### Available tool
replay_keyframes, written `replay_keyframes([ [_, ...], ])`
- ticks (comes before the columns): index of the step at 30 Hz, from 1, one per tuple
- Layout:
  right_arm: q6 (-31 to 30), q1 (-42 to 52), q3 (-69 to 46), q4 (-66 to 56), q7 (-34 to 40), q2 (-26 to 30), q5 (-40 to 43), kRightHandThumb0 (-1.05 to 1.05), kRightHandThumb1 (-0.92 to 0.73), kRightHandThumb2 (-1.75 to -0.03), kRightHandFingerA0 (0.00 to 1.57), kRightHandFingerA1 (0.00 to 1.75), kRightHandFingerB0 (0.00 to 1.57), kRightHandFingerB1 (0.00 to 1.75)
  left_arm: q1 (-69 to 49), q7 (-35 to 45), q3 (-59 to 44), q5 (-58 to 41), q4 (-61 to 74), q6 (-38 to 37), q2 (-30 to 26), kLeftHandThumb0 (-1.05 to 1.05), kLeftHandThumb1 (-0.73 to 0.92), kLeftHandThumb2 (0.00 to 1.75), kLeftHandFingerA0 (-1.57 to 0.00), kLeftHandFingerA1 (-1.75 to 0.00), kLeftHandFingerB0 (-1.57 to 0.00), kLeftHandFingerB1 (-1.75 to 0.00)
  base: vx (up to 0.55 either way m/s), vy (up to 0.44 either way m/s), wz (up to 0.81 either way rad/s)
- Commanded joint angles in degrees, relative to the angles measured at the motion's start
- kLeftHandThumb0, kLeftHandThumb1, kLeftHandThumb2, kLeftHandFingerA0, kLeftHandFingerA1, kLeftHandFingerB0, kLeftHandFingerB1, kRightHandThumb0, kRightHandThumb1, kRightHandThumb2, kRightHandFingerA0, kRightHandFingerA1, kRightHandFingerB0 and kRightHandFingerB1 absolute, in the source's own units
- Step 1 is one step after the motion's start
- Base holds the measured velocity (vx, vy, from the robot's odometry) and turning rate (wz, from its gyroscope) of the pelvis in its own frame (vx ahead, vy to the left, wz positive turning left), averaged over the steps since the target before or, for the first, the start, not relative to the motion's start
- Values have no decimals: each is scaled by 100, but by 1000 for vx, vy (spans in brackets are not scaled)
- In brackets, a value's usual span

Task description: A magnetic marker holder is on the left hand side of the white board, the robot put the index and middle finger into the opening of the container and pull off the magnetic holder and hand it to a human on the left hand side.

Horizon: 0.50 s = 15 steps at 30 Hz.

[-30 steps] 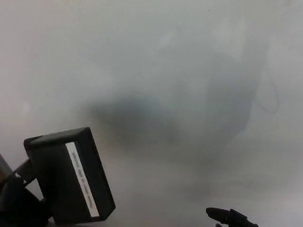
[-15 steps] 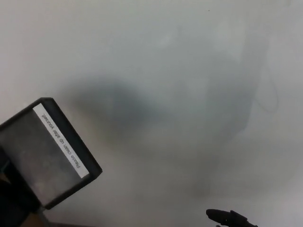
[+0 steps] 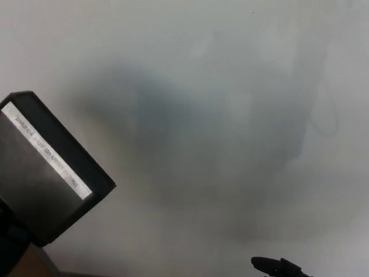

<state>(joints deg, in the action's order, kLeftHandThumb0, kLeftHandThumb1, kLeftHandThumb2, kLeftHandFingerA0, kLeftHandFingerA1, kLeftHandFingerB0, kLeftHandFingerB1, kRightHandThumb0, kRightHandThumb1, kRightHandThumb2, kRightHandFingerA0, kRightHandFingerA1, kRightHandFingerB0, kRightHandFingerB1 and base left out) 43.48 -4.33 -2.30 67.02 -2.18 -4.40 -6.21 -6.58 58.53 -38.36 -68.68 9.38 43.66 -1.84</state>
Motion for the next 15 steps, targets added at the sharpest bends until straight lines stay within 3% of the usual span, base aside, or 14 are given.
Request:
replay_keyframes([
  [1,-79,85,38,5,220,187,-72,-63,-84,-65,75,56,62,48,112,609,-86,-1566,148,239,-135,-105,89,69,-36,-33,-7,-29,0,0,0],
  [8,-79,56,0,5,139,161,8,-60,-84,-65,74,57,61,48,4,535,32,-1598,206,214,-218,-105,86,69,-35,-33,-6,-30,0,0,0],
  [9,-100,36,25,-1,163,162,-25,-62,-84,-66,74,57,61,48,-6,545,46,-1552,214,155,-223,-105,62,109,-24,-43,-9,-20,0,0,0],
  [10,-107,31,32,-3,169,162,-33,-62,-84,-66,74,57,61,48,-10,546,53,-1544,217,136,-226,-105,62,109,-24,-43,-9,-20,0,0,0],
  [11,-118,25,46,-6,184,167,-48,-62,-84,-65,75,57,61,48,2,599,94,-1529,178,119,-240,-105,82,68,-31,-32,0,-30,0,0,0],
  [12,-123,23,55,-7,194,171,-57,-62,-84,-65,75,57,61,48,13,639,121,-1519,149,115,-249,-105,82,68,-31,-32,0,-30,0,0,0],
  [13,-123,21,69,-9,204,175,-65,-62,-84,-66,75,57,61,48,16,669,163,-1515,116,97,-262,-105,62,110,-27,-45,-3,-17,0,0,0],
  [15,-102,18,88,0,229,178,-78,-62,-84,-65,76,57,63,48,-7,669,226,-1507,87,85,-297,-105,56,106,-28,-44,-4,-15,0,0,0],
])
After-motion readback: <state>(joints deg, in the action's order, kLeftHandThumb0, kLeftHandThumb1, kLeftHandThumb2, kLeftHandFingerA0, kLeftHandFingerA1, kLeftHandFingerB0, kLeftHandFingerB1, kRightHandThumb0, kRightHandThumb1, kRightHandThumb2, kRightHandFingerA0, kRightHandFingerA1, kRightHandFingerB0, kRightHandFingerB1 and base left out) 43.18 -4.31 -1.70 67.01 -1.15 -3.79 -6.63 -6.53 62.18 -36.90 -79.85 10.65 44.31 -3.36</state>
